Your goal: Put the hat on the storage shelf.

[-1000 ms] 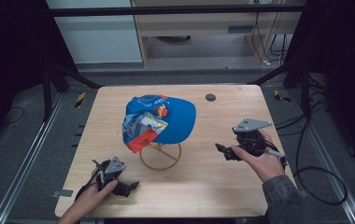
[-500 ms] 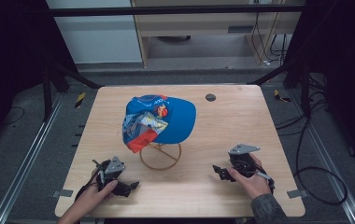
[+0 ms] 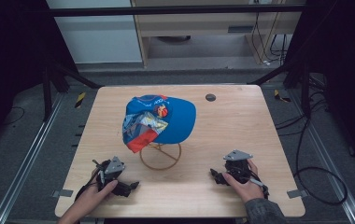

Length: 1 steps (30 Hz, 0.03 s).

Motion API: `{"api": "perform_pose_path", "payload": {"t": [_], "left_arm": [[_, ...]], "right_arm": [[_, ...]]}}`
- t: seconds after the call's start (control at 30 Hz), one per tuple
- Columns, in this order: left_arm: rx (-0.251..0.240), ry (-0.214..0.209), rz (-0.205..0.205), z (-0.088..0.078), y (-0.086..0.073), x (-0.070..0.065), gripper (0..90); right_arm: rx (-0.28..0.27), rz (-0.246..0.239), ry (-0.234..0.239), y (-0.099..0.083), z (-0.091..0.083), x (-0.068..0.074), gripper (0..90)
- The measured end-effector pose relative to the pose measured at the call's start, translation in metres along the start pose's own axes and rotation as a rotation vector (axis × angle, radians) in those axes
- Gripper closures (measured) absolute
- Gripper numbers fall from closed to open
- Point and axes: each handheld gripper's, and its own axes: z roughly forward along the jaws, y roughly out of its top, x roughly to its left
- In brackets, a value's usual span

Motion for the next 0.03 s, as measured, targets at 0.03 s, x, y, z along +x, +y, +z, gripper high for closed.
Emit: {"api": "perform_pose_path", "payload": {"t": [0.03], "left_arm": [[0.000,0.000,-0.003,0.0000,0.0000,-0.0002,0.0]], "right_arm": [[0.000,0.003,-0.002,0.0000,0.0000,0.0003,10.4]]}}
